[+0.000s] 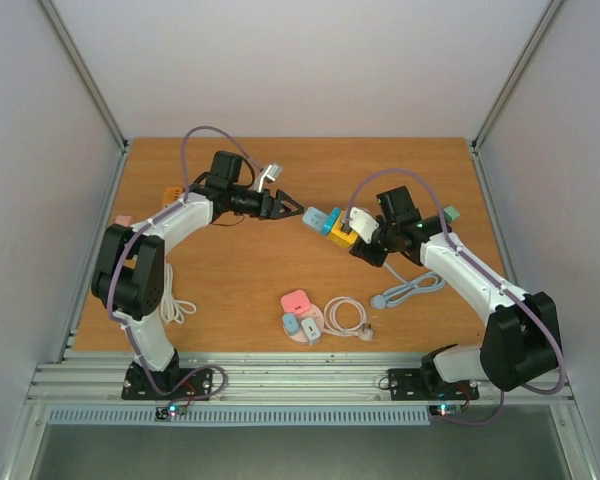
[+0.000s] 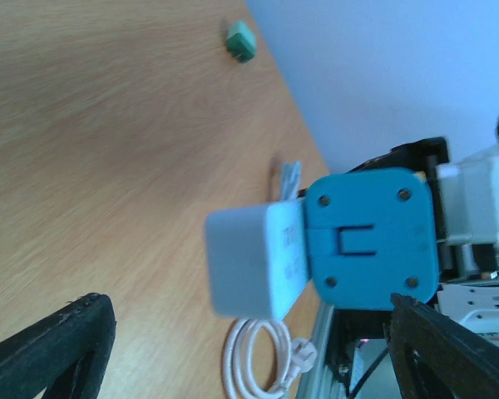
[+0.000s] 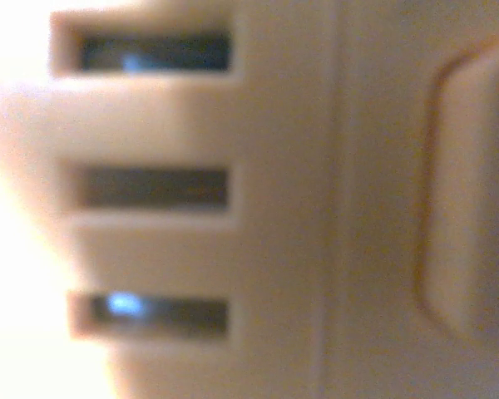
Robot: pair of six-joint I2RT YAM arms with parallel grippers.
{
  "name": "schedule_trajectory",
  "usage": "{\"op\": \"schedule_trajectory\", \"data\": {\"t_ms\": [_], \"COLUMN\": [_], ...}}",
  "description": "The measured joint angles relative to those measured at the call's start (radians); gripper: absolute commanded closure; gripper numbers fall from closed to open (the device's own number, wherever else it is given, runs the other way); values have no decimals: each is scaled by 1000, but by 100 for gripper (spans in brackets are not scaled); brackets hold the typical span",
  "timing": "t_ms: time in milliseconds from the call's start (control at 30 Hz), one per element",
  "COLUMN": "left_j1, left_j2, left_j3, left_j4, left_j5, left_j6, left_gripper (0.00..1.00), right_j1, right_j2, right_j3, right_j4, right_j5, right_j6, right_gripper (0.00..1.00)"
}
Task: Pull the plug off the socket
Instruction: Pick up the socket from the center of the board, then remove the plug from the socket.
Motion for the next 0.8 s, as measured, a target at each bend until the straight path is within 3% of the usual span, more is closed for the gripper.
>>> {"op": "schedule_trajectory", "data": {"t_ms": [267,467,600,800], "left_j1": [0,0,0,0], "left_j2": [0,6,28,62], "left_j3": [-8,-18,-18,-19], "left_j4": [123,143,147,159], "left_j5": [94,95,90,114], "left_j6": [-124,-159,-160,-186], "left_gripper": [15,17,25,27], "right_j1": [89,105,113,121], "right_j2": [-13,-34,-49,-58], "right_j3": [0,0,0,0], "right_j4": [24,43,54,62], "right_j5": [80,105,107,111], "right_j6": [40,55,61,75], "right_gripper": [99,99,99,99]}}
